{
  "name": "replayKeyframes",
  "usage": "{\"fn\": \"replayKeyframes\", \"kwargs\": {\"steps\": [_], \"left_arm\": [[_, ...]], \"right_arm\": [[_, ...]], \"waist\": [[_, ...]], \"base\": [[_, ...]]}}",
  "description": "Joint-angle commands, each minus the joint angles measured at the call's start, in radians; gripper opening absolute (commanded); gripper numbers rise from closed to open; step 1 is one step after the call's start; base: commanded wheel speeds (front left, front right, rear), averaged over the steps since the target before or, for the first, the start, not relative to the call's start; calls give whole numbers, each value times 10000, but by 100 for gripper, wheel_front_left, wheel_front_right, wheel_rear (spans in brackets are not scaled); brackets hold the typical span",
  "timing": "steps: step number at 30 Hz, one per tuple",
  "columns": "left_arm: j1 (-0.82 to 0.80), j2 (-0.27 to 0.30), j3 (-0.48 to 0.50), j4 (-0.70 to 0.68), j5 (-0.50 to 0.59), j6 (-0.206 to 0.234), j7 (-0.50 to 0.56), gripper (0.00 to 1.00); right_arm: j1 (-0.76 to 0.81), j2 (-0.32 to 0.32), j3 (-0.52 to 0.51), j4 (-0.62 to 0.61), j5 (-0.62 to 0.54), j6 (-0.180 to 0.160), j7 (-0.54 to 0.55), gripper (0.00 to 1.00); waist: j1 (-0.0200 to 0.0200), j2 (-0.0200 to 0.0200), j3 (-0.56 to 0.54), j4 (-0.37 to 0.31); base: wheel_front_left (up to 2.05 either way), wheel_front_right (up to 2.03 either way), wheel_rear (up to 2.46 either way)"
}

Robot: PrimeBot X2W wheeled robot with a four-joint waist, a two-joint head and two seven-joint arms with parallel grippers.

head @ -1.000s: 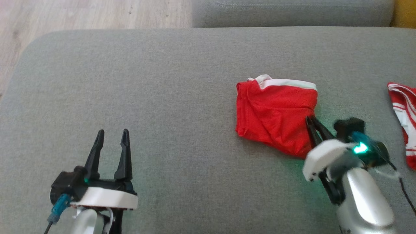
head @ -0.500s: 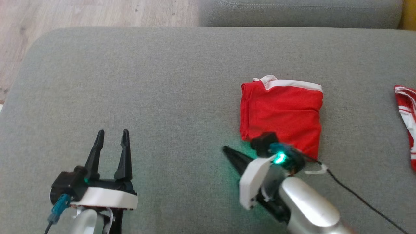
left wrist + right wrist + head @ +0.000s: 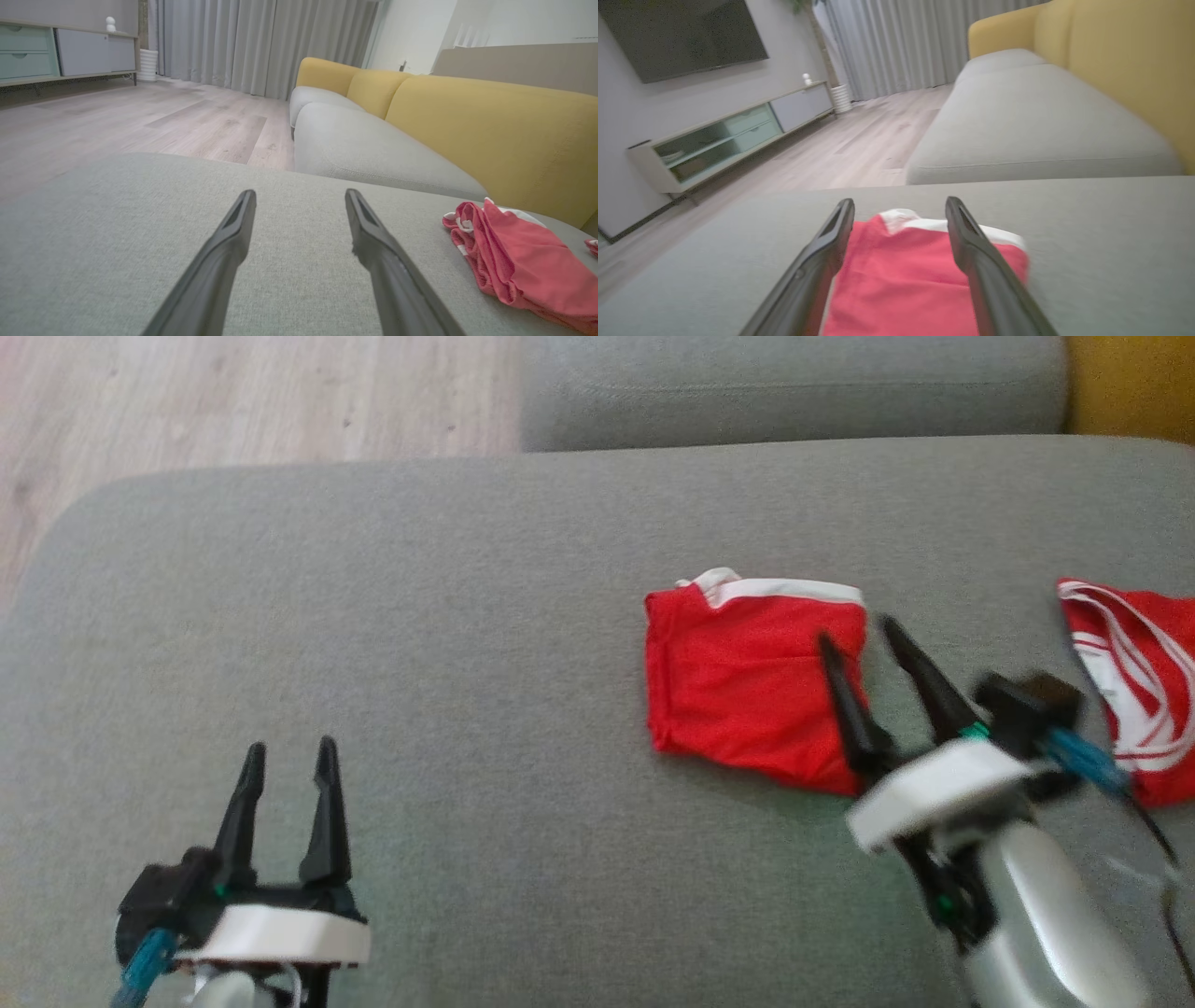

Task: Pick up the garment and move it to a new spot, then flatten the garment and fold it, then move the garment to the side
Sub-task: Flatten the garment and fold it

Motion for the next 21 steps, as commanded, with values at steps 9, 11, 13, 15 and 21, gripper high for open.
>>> {"fn": "replayKeyframes", "kwargs": {"steps": [9,11,13,15,21], "left_arm": [[239,371,655,-486,197,328,-65,100],[274,401,668,-447,211,366,-65,100],[296,444,649,-392,244,402,-47,100],[303,461,637,-376,256,419,-25,100],[326,480,568,-396,251,507,83,100]], "right_arm": [[1439,-273,-1988,-1553,-1234,67,824,100],[1562,-271,-2198,-1576,-1282,67,914,100],[1682,-240,-2309,-1567,-1312,67,1016,100],[1730,-217,-2320,-1585,-1326,67,1056,100],[1867,-63,-2333,-1681,-1343,67,1162,100]], "waist": [[0,0,-566,-728],[0,0,-653,-778],[0,0,-742,-820],[0,0,-765,-839],[0,0,-813,-927]], "base": [[0,0,0],[0,0,0],[0,0,0],[0,0,0],[0,0,0]]}}
